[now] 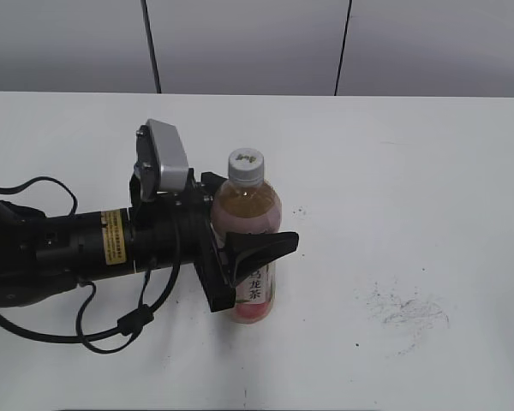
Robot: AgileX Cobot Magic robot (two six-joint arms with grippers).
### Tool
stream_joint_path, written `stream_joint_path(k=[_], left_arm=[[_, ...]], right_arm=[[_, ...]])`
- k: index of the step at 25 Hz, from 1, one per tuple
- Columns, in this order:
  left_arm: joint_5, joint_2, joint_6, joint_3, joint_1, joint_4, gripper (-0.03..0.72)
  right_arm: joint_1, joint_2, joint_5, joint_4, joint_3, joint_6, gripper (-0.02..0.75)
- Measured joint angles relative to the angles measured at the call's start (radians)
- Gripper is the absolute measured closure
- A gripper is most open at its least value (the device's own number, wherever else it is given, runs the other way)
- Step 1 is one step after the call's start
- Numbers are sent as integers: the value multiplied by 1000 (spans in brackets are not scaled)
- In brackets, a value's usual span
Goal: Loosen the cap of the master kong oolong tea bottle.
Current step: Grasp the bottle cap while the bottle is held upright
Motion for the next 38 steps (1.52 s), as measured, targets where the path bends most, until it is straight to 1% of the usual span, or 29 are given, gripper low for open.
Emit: stream_joint_path(k=[22, 25, 28, 32, 35, 38], left_arm=[[0, 0, 0, 0, 0, 2, 241], [0, 0, 0, 0, 0, 2, 241], [0, 0, 0, 0, 0, 2, 241], [0, 0, 0, 0, 0, 2, 241], [0, 0, 0, 0, 0, 2, 241], [0, 0, 0, 0, 0, 2, 241]], right_arm=[[0, 1, 0, 0, 0, 1, 182], [0, 53, -10, 15, -8, 1, 182], [-1, 160, -49, 68, -34, -28, 182], [-1, 373, -81, 203, -97, -169, 188], [-1, 557, -83, 323, -166, -302, 229], [-1, 737, -80, 423, -260, -388, 258]])
